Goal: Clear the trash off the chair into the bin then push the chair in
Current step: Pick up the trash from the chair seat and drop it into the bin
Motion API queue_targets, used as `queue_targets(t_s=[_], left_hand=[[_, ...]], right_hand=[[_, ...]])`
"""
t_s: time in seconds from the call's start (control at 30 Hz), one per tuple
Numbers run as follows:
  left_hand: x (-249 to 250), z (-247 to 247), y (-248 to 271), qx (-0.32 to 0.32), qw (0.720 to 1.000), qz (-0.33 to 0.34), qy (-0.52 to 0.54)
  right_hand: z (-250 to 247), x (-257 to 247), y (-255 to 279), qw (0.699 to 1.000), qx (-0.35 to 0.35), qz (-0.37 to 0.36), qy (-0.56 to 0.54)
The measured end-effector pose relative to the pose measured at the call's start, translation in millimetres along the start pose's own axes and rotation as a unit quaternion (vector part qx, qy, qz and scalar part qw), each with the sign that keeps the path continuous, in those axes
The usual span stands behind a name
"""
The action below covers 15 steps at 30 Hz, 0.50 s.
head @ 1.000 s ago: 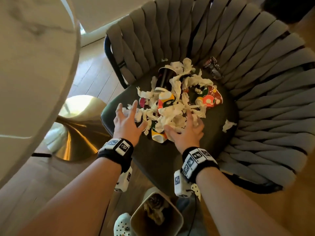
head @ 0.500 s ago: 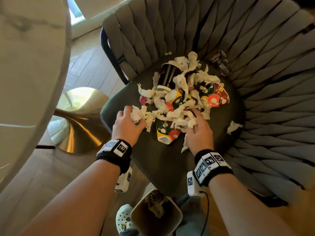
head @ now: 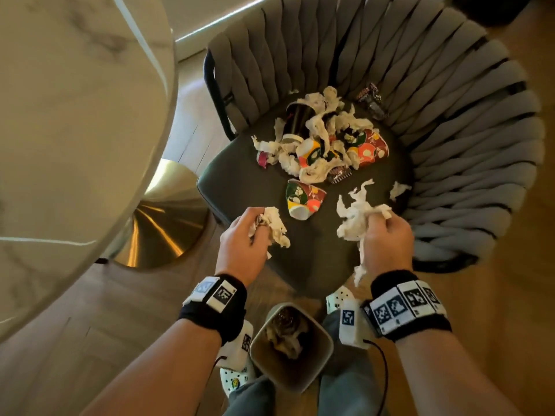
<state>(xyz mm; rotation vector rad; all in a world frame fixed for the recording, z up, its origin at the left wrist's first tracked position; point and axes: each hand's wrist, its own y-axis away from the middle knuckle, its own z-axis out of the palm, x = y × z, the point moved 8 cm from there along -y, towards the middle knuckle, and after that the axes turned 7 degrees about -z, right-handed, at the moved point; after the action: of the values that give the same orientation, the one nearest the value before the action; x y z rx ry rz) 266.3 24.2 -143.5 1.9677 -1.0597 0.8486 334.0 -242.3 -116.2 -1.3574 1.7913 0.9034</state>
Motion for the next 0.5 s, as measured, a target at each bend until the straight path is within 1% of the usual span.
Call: queue_targets(t_s=[0.13, 0.17, 0.23, 0.37, 0.43, 0.5], left_hand=[[-12.3, 0.7, 73.3, -0.060, 0.998, -0.001, 0.034], [-21.5, 3.4, 92.9, -0.075, 0.997, -0.009, 0.036], [-47.4, 11.5, 130.9, -0.104, 0.993, -0.046, 0.036], [-115.2, 39.0, 197.6, -0.152, 0.978, -0.140, 0.020], [-153.9, 61.4, 219.7, -0.179, 0.965, -0.192, -0.005], [-196.4, 85.3, 232.1, -0.190, 0.951, -0.240, -0.047]], right_hand=[[-20.8, -1.6, 73.4, 0.996, -0.023, 0.046, -0.067], [-24.0, 1.5, 93.5, 0.994, -0.035, 0.059, -0.086], [-26.4, 16.7, 132.0, 0.987, -0.064, 0.088, -0.117], [-19.1, 75.0, 201.9, 0.976, -0.126, 0.158, -0.079], [-2.3, 121.1, 229.1, 0.965, -0.166, 0.200, -0.040], [21.9, 176.2, 248.3, 0.949, -0.205, 0.240, 0.024]])
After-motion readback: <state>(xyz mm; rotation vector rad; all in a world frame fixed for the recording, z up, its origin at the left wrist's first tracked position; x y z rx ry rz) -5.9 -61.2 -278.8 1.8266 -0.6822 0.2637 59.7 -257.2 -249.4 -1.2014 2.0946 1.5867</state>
